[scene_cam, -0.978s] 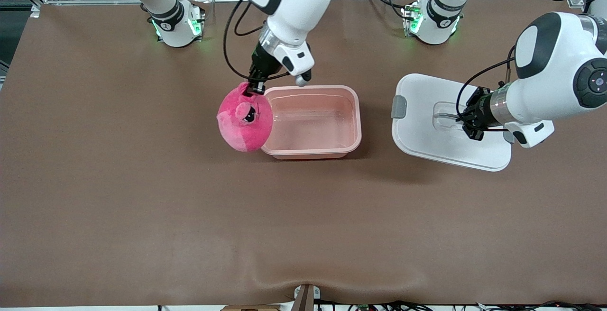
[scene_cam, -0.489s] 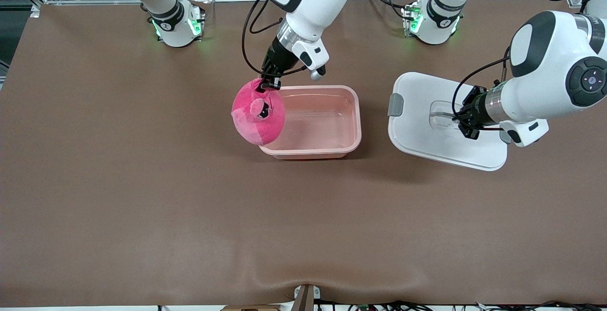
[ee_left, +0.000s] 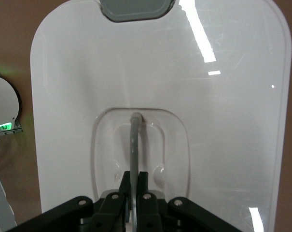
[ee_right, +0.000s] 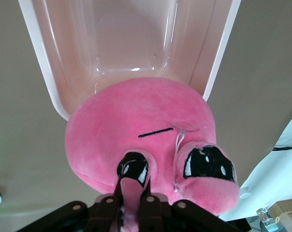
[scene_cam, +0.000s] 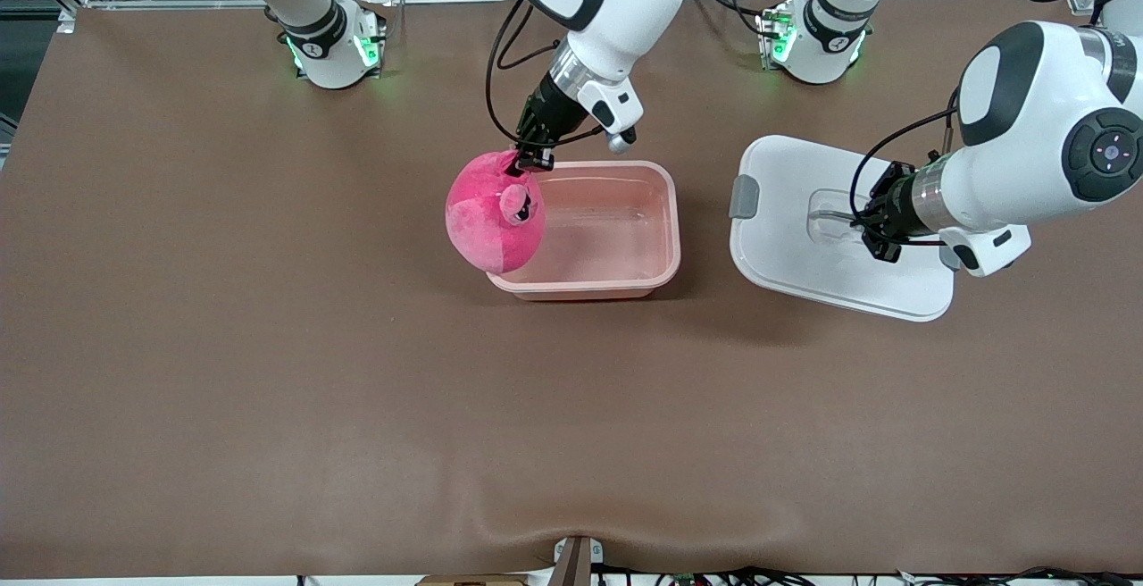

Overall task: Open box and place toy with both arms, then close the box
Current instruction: 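Lower the toy into the box and open the right gripper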

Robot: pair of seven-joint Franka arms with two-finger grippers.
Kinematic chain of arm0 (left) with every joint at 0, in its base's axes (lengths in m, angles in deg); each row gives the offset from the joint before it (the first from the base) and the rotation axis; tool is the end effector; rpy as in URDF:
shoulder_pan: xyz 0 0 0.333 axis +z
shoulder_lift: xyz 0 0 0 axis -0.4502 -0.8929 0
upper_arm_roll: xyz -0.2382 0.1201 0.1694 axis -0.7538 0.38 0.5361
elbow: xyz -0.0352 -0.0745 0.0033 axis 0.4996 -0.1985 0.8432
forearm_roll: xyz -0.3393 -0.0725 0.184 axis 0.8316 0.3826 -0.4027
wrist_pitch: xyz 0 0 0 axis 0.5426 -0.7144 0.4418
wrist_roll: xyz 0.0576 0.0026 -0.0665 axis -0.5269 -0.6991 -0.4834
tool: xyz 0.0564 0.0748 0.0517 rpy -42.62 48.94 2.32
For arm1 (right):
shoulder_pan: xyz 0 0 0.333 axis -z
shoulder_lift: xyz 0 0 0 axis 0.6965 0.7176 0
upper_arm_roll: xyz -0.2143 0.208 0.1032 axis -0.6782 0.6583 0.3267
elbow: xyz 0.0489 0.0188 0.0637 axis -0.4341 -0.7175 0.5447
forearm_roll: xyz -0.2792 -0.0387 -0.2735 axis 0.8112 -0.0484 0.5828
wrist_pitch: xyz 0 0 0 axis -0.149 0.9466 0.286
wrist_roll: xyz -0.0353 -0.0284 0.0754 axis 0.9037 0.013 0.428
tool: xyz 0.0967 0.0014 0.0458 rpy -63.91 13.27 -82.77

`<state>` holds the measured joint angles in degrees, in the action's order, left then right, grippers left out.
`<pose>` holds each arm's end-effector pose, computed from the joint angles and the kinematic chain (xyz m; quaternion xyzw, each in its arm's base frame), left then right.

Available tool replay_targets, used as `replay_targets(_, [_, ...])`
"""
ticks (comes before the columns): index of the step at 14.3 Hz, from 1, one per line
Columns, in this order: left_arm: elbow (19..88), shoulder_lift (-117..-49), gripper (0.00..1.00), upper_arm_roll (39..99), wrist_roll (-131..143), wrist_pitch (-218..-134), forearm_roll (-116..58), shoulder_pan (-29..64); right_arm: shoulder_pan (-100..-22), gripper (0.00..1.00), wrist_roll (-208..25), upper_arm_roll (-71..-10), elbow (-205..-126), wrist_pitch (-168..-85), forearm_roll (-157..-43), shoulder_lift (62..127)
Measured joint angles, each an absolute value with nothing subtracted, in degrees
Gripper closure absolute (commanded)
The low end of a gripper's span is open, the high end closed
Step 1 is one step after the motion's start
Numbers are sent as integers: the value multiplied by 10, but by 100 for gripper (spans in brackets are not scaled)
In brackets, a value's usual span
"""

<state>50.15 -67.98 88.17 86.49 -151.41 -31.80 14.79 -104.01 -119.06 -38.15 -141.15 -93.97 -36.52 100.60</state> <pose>0.5758 -0.1249 0.4753 -0.7771 -0.6148 0.1218 0.0575 0.4019 0.5353 0.4368 0.6668 0.6839 -0.1214 0.2701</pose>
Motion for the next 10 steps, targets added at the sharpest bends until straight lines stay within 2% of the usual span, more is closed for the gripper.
replay_targets(10, [503,-680,100,881,865,-1515,-318,147,-1063,0,-1184,-387,-1319,-931,-370,991])
